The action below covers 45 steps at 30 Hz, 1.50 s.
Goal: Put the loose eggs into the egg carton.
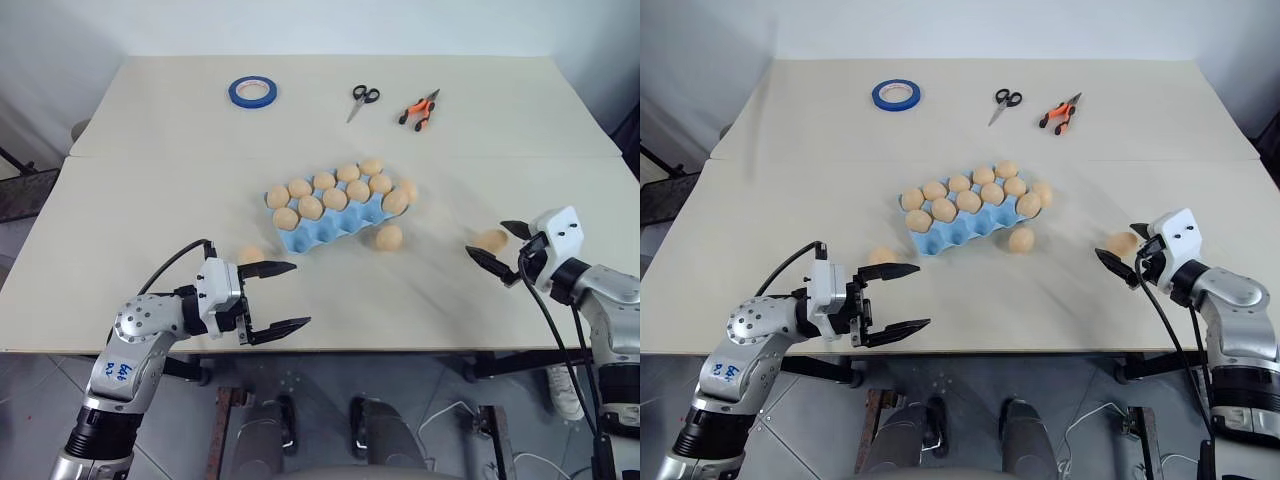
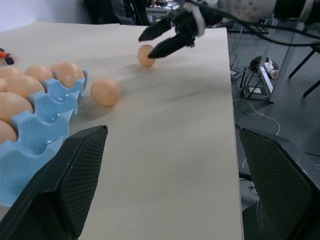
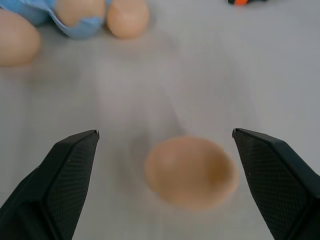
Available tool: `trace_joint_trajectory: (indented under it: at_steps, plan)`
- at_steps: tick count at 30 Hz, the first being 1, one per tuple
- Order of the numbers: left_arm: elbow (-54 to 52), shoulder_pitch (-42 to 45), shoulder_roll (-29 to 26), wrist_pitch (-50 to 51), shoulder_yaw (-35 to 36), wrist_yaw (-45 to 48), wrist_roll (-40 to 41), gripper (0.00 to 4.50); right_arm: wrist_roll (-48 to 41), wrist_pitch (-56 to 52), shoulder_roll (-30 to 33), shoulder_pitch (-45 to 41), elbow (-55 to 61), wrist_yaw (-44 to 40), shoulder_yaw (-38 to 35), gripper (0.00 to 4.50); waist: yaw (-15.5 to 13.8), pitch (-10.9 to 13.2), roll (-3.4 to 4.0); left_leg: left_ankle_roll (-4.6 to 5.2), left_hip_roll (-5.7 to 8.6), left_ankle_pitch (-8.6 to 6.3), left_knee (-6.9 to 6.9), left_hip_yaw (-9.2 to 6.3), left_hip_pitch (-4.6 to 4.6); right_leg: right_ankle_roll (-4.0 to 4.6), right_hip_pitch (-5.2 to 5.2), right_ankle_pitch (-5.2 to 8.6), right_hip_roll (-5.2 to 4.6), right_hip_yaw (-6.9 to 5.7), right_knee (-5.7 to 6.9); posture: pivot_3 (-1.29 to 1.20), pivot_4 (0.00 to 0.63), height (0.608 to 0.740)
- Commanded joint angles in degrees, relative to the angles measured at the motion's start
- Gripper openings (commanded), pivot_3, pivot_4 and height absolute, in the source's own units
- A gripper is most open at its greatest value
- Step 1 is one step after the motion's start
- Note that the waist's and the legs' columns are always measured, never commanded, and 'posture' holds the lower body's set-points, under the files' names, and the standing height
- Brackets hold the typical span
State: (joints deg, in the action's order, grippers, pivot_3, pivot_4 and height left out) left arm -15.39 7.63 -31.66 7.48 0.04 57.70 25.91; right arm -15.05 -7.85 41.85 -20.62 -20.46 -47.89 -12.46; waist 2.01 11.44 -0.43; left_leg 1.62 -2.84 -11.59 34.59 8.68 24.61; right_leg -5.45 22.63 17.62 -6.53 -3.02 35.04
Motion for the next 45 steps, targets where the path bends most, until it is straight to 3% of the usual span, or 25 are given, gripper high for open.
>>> trace_joint_trajectory:
  at_steps: [1,2,5,9,12,19,22,28,33,39,45]
  plan:
    - [-1.13,-0.02,0.34,-0.99,0.09,0.97,1.41,4.49,1.18,3.38,-1.24,-3.02,-5.74,0.36,0.52,4.50,0.00,0.00,0.00,0.00,0.00,0.00,-0.02,0.00,0.01,0.00,0.03,0.00,0.00,-0.02,-0.01,0.00,0.150,0.740]
    - [-0.95,0.26,0.54,-0.90,-0.12,0.89,1.27,4.49,1.17,4.43,-1.87,-3.85,-7.43,-0.07,0.76,4.50,0.00,0.00,0.00,0.00,0.00,0.00,-0.03,0.00,0.01,0.00,0.03,0.00,0.01,-0.05,-0.01,0.00,0.150,0.740]
    - [-0.67,1.19,1.09,-0.58,-0.55,0.65,1.01,4.50,1.92,6.72,-3.07,-5.52,-10.98,-1.04,1.73,3.84,-0.03,0.00,0.00,0.00,0.02,0.00,-0.01,0.00,0.02,-0.02,0.02,-0.01,0.02,-0.25,-0.01,0.00,0.150,0.740]
    - [0.45,2.03,1.47,-1.01,-0.25,0.57,0.55,4.50,1.73,9.00,-3.74,-6.67,-12.98,-1.21,1.51,2.50,-0.01,0.00,0.00,0.02,0.01,0.00,0.12,0.01,0.02,-0.12,-0.04,-0.07,0.02,-0.49,0.01,0.00,0.150,0.740]
    - [1.68,2.85,1.85,-1.50,0.43,-0.18,0.15,4.50,0.32,9.31,-4.51,-7.10,-11.32,-1.89,1.22,2.31,-0.02,0.00,0.00,0.03,0.00,0.00,0.19,0.00,0.02,-0.15,-0.06,-0.08,0.02,-0.49,0.02,0.00,0.150,0.740]
    - [4.94,2.40,2.19,-2.69,6.57,-6.57,-0.14,4.50,-1.93,-0.02,-10.98,-10.95,7.54,-0.24,7.01,2.31,1.26,0.01,0.01,0.02,-0.05,0.00,0.25,-0.01,0.01,-0.13,0.03,-0.07,0.02,-0.46,0.33,0.00,0.150,0.740]
    - [5.90,1.24,1.82,-3.24,9.11,-8.13,-0.11,4.50,-0.54,-3.37,-14.19,-14.49,9.83,1.88,10.00,2.31,1.35,0.01,0.01,-0.03,-0.08,0.03,0.26,-0.01,0.01,-0.07,0.13,-0.03,0.03,-0.45,0.49,0.00,0.150,0.740]
    - [6.38,-1.73,0.92,-4.39,12.58,-9.45,-0.42,4.50,5.49,-2.14,-20.71,-23.46,0.64,8.91,14.19,2.31,1.20,-0.01,-0.02,-0.05,-0.04,0.04,0.24,-0.01,0.34,-0.03,0.52,-0.02,-0.05,-0.43,0.52,0.00,0.150,0.740]
    - [4.80,-2.80,0.63,-4.50,13.72,-10.70,-0.35,4.50,8.78,2.65,-22.25,-27.32,-10.26,10.86,15.10,2.31,0.97,-0.01,-0.02,-0.07,0.04,0.10,0.28,0.02,0.83,-0.04,0.99,-0.03,-0.11,-0.52,0.61,0.00,0.150,0.740]
    - [3.32,-3.35,0.54,-4.14,14.36,-11.82,-0.29,4.50,6.79,4.06,-23.19,-27.69,-10.70,8.06,14.57,4.34,1.33,-0.01,-0.02,0.00,0.00,0.09,0.31,0.18,0.81,-0.07,0.99,-0.04,-0.06,-0.52,0.65,0.00,0.150,0.740]
    - [2.79,-3.71,0.44,-3.39,14.62,-12.81,-0.05,4.50,1.93,1.44,-20.65,-22.19,2.01,2.65,13.14,4.46,1.28,-0.01,-0.02,-0.01,-0.07,0.12,0.35,0.18,0.71,-0.07,0.99,-0.04,-0.01,-0.49,0.85,0.00,0.150,0.740]
